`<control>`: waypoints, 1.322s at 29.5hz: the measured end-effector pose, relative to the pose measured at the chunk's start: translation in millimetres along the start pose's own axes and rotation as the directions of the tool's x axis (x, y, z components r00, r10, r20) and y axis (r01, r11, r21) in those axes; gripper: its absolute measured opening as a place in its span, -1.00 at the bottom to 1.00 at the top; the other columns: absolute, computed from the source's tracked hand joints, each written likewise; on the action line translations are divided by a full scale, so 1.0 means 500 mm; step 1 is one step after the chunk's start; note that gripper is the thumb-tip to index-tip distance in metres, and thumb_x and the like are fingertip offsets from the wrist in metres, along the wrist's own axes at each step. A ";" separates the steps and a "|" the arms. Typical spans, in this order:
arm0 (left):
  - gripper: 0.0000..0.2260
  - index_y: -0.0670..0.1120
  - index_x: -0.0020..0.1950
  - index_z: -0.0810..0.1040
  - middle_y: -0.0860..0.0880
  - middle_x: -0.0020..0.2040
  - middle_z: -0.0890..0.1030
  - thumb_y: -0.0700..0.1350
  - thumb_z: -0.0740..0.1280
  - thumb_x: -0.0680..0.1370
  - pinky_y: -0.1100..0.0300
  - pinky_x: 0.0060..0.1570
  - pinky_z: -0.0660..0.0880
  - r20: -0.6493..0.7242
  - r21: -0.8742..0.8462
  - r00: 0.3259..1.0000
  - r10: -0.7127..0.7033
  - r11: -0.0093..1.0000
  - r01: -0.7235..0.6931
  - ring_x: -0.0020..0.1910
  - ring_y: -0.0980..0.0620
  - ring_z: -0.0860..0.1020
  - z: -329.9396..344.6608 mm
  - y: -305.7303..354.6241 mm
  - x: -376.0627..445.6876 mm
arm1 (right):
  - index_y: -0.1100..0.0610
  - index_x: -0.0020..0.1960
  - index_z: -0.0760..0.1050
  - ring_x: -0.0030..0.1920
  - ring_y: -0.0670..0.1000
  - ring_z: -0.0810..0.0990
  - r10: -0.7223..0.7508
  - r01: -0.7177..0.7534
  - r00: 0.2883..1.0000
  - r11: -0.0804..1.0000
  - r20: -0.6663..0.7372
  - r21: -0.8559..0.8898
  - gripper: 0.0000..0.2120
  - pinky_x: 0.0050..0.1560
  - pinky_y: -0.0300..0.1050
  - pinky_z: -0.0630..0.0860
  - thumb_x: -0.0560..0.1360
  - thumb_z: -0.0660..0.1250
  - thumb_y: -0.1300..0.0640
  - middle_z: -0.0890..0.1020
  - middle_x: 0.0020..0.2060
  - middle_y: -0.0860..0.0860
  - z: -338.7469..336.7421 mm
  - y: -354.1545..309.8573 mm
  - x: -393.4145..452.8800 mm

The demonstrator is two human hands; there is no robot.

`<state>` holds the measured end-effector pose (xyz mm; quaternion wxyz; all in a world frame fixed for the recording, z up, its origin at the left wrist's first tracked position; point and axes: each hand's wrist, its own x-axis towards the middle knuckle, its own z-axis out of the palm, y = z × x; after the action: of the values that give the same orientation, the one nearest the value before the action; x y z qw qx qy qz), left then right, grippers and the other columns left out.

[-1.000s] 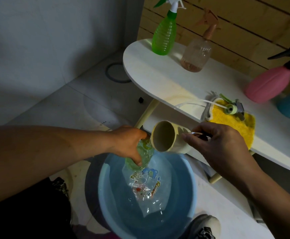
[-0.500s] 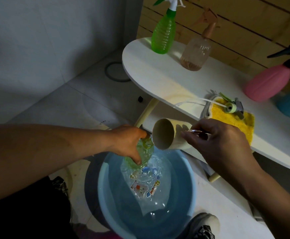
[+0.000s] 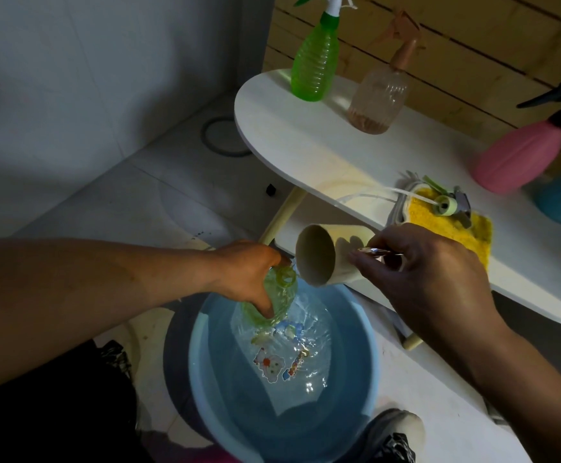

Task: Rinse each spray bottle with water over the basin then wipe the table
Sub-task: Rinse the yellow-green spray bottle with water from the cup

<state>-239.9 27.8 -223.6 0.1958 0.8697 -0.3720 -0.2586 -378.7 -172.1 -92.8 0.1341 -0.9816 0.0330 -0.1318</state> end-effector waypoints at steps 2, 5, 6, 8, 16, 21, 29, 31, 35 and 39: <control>-0.30 0.05 0.31 0.55 0.24 -0.10 0.48 0.20 0.66 0.24 0.38 -0.24 0.34 0.002 0.001 1.000 -0.001 1.000 0.001 -0.08 0.15 0.50 0.002 0.000 0.001 | -0.07 -0.09 0.63 -0.24 -0.03 0.56 -0.008 0.008 1.000 1.000 -0.006 -0.007 -0.69 -0.28 -0.02 0.51 0.50 0.28 -0.27 0.61 -0.23 -0.14 0.000 0.000 -0.002; -0.32 0.09 0.26 0.56 0.19 -0.04 0.58 0.22 0.66 0.21 0.24 -0.10 0.53 0.006 0.006 1.000 -0.002 1.000 0.002 -0.03 0.10 0.59 0.003 0.000 0.003 | -0.07 -0.09 0.63 -0.24 -0.02 0.56 -0.022 0.021 1.000 1.000 -0.005 -0.020 -0.71 -0.29 -0.01 0.52 0.51 0.29 -0.25 0.60 -0.23 -0.14 -0.001 0.000 -0.003; -0.34 0.09 0.23 0.56 0.16 -0.01 0.61 0.23 0.66 0.21 0.18 -0.05 0.58 0.013 0.008 1.000 -0.008 1.000 0.008 -0.01 0.08 0.61 0.003 0.001 0.002 | -0.07 -0.08 0.63 -0.25 -0.02 0.56 -0.030 0.030 1.000 0.999 -0.005 -0.029 -0.72 -0.29 -0.01 0.52 0.52 0.30 -0.25 0.60 -0.23 -0.13 0.000 0.000 -0.004; -0.32 0.07 0.24 0.57 0.12 0.04 0.63 0.24 0.66 0.20 0.10 0.02 0.63 0.028 0.009 0.999 -0.025 1.000 0.025 0.00 0.07 0.62 0.003 0.000 0.002 | -0.07 -0.08 0.62 -0.26 -0.02 0.55 -0.048 0.047 0.999 0.998 -0.008 -0.050 -0.74 -0.31 -0.01 0.52 0.53 0.31 -0.24 0.59 -0.24 -0.12 0.001 0.000 -0.005; -0.33 0.04 0.14 0.57 0.11 -0.02 0.65 0.31 0.63 0.16 0.05 -0.02 0.65 0.047 0.053 0.996 -0.076 0.996 0.074 -0.08 0.09 0.62 0.007 -0.002 0.005 | -0.06 -0.07 0.62 -0.25 -0.02 0.55 -0.122 0.119 0.992 0.986 -0.020 -0.117 -0.77 -0.36 -0.03 0.50 0.56 0.32 -0.19 0.57 -0.24 -0.13 0.003 -0.004 -0.011; -0.32 0.09 0.22 0.57 0.16 -0.08 0.61 0.30 0.64 0.19 0.17 -0.09 0.59 0.051 0.067 0.997 -0.057 0.996 0.054 -0.09 0.11 0.59 0.004 0.002 0.005 | -0.06 -0.03 0.63 -0.23 0.02 0.56 -0.160 0.156 0.987 0.976 -0.015 -0.150 -0.79 -0.37 -0.02 0.50 0.58 0.33 -0.16 0.58 -0.21 -0.09 0.003 -0.008 -0.014; -0.23 0.13 0.41 0.49 0.21 0.02 0.49 0.25 0.64 0.25 0.29 -0.07 0.39 0.033 0.067 0.999 -0.009 0.998 0.007 -0.03 0.14 0.47 -0.001 0.007 0.001 | -0.04 -0.05 0.62 -0.21 0.06 0.57 -0.244 0.228 0.969 0.945 -0.041 -0.234 -0.78 -0.41 -0.08 0.42 0.62 0.30 -0.14 0.57 -0.21 -0.07 0.002 -0.012 -0.019; -0.22 0.12 0.43 0.48 0.20 0.05 0.48 0.25 0.63 0.27 0.31 -0.05 0.37 0.032 0.064 0.999 -0.007 0.998 0.005 -0.01 0.15 0.45 -0.002 0.008 -0.002 | -0.03 -0.05 0.62 -0.22 0.07 0.57 -0.270 0.251 0.962 0.933 -0.040 -0.256 -0.76 -0.42 -0.09 0.41 0.61 0.28 -0.14 0.58 -0.21 -0.05 0.003 -0.013 -0.020; -0.25 0.11 0.42 0.48 0.16 0.12 0.50 0.22 0.64 0.29 0.31 -0.03 0.38 0.030 0.028 0.999 -0.017 0.999 0.016 0.03 0.13 0.47 -0.003 0.012 -0.004 | 0.02 -0.06 0.63 -0.24 0.09 0.57 -0.342 0.312 0.938 0.901 -0.051 -0.300 -0.75 -0.41 -0.15 0.32 0.62 0.29 -0.10 0.59 -0.21 -0.01 0.004 -0.015 -0.024; -0.25 0.10 0.42 0.47 0.20 0.09 0.45 0.20 0.65 0.29 0.31 -0.01 0.37 0.005 -0.003 1.000 -0.028 1.000 0.028 0.11 0.14 0.49 -0.001 0.010 -0.005 | 0.03 -0.06 0.63 -0.23 0.09 0.57 -0.395 0.355 0.917 0.874 -0.060 -0.332 -0.74 -0.36 -0.15 0.23 0.65 0.27 -0.08 0.60 -0.20 -0.01 0.006 -0.016 -0.027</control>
<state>-243.9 26.5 -219.6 0.1925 0.8739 -0.3598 -0.2642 -390.9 -162.3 -96.8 -0.0542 -0.9676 -0.1292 -0.2099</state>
